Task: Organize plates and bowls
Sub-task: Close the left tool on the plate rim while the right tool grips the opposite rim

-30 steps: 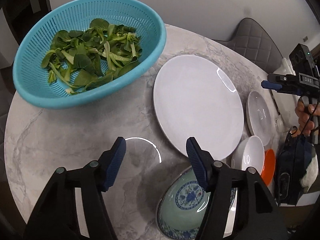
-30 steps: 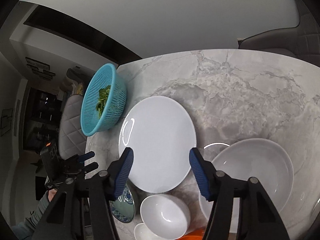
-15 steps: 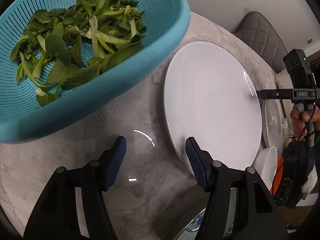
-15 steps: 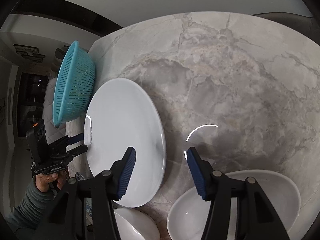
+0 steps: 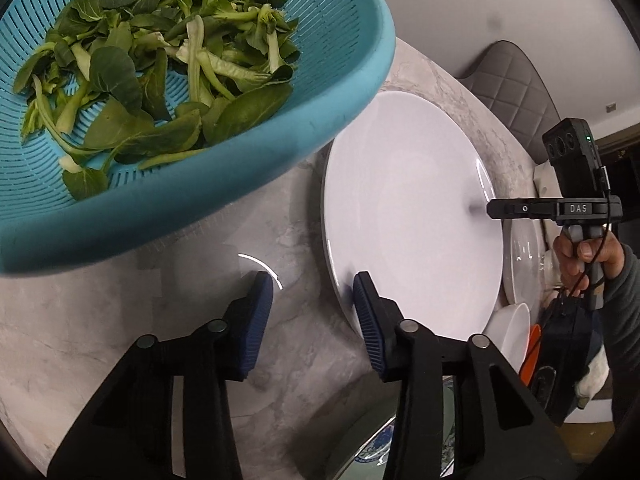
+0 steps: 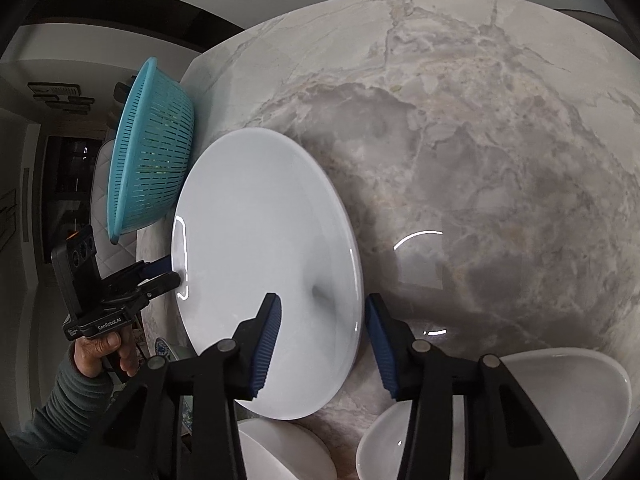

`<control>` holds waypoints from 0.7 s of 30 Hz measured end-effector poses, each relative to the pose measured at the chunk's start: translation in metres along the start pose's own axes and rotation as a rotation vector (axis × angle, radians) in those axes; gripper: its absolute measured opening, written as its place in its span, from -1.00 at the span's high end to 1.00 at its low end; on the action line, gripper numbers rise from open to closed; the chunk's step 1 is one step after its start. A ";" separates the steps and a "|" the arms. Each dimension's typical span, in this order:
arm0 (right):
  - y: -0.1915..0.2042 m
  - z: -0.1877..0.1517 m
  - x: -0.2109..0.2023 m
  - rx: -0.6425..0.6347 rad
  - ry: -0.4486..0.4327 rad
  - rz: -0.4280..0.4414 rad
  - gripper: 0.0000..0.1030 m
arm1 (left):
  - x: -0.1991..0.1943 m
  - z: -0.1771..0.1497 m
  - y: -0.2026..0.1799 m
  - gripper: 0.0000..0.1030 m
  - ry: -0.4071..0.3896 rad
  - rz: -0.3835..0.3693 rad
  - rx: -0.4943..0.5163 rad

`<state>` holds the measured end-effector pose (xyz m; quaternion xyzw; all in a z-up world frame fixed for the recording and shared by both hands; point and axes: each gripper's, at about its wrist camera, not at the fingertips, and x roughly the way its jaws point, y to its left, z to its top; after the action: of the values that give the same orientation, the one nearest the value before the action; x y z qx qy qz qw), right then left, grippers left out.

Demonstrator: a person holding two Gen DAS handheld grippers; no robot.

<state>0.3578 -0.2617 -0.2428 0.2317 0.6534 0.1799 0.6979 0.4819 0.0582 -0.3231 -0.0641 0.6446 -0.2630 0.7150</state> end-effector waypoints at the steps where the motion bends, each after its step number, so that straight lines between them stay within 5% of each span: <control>1: 0.000 0.001 0.000 0.001 -0.001 -0.002 0.10 | 0.003 0.001 -0.003 0.38 0.007 -0.007 0.002; 7: 0.005 0.004 0.005 0.017 -0.011 -0.005 0.24 | 0.016 -0.004 -0.021 0.71 0.045 -0.069 0.023; 12: 0.002 0.005 0.004 0.012 -0.042 -0.022 0.42 | 0.030 0.002 -0.030 0.71 0.049 -0.066 0.023; 17: 0.002 0.008 0.005 0.008 -0.020 -0.034 0.44 | 0.012 -0.003 -0.032 0.71 0.046 -0.063 0.007; 21: 0.005 0.007 0.007 -0.002 0.001 -0.073 0.64 | -0.012 -0.023 -0.033 0.72 0.050 -0.035 0.001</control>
<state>0.3657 -0.2542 -0.2458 0.2071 0.6616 0.1551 0.7038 0.4497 0.0415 -0.3023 -0.0683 0.6609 -0.2774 0.6940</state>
